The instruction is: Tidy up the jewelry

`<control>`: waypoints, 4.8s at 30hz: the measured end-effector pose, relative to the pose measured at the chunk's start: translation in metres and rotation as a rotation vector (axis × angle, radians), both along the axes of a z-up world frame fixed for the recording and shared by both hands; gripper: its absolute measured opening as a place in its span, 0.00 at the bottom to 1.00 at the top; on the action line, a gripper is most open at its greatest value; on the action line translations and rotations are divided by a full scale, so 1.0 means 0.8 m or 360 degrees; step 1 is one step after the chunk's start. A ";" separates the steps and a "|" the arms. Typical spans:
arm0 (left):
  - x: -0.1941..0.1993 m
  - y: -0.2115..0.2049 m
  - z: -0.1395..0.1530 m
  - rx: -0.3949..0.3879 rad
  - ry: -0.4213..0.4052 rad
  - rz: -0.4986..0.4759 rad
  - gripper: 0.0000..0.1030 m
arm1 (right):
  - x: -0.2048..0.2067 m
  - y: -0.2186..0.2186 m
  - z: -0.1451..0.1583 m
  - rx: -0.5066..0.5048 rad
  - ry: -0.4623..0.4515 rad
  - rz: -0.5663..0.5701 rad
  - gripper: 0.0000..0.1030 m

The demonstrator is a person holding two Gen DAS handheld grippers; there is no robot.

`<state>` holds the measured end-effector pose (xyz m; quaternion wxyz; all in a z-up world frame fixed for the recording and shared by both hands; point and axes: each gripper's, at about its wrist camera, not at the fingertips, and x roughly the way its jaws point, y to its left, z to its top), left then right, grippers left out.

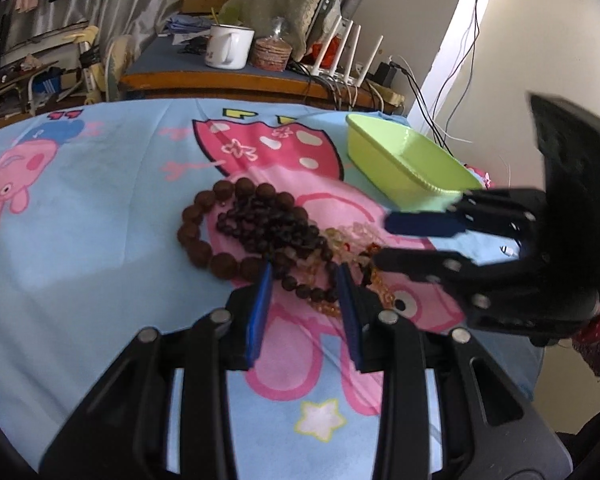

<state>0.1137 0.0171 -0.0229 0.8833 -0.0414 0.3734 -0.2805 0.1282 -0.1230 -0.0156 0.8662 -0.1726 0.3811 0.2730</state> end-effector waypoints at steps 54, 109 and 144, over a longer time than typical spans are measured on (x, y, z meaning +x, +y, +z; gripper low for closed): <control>0.091 -0.213 0.209 -0.0002 -0.0516 -0.0459 0.05 | 0.007 -0.206 0.272 0.0808 -0.0515 -0.0391 0.00; 0.080 0.026 -0.007 0.0088 0.0160 0.0177 0.04 | 0.005 -0.112 -0.015 0.0486 0.0180 -0.0521 0.00; 0.006 -0.063 -0.002 0.0214 0.0086 -0.0236 0.13 | 0.004 -0.061 -0.021 0.0286 0.0125 -0.0185 0.00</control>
